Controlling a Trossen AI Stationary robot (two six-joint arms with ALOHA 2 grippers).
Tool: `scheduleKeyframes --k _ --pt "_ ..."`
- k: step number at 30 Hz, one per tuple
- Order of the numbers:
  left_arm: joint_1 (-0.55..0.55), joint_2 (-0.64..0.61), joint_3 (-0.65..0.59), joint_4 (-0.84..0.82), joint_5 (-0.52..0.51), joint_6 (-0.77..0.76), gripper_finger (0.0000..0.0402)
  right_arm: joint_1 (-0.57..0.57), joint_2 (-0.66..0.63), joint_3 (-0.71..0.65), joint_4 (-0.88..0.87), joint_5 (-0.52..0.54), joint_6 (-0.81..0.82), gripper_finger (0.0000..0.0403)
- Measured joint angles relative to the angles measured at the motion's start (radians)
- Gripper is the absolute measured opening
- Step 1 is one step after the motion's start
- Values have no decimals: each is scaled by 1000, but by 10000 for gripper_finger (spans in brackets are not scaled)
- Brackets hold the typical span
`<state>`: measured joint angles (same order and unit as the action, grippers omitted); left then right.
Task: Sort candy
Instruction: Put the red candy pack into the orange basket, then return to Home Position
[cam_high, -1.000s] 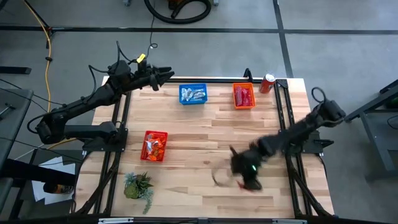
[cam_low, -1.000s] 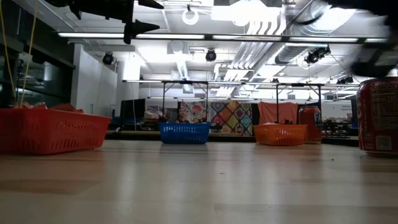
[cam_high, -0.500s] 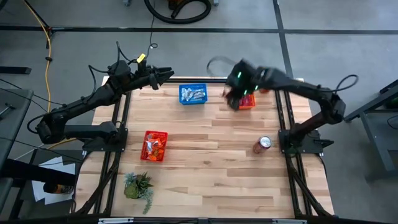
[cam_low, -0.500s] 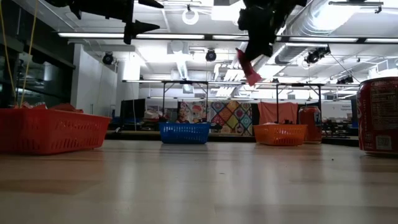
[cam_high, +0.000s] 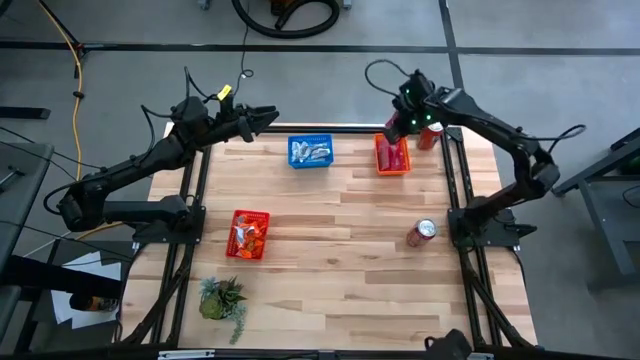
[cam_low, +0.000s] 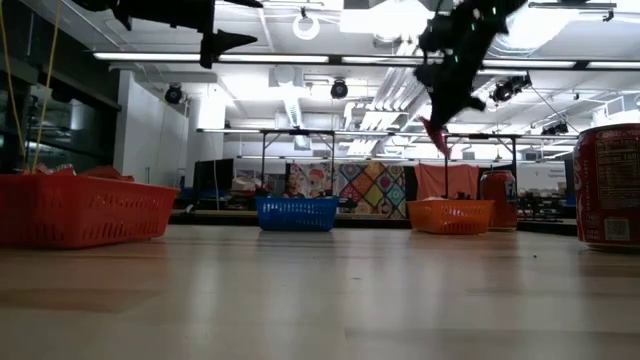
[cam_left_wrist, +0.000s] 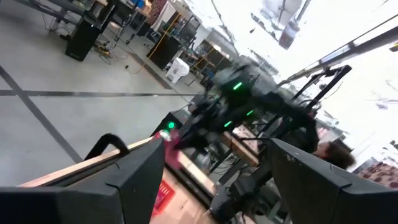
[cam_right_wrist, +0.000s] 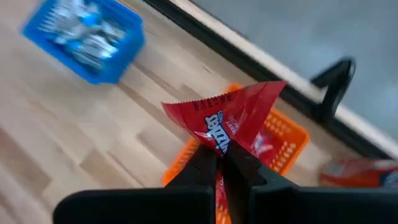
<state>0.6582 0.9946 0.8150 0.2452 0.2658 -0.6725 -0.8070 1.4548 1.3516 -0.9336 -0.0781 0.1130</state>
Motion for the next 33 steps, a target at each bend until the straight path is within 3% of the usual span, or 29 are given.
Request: scheduleKeyframes --k 10,20,27,33 --pt "0 0 0 22 0 -24 271 -46 4 -366 297 -43 201 0" --pt "0 0 0 22 -5 -24 271 -46 74 -437 398 25 361 11" --pt "0 0 0 22 -7 -24 271 -46 77 -424 390 22 335 101" --pt "0 0 0 22 9 -23 271 -46 77 -306 280 22 271 196"
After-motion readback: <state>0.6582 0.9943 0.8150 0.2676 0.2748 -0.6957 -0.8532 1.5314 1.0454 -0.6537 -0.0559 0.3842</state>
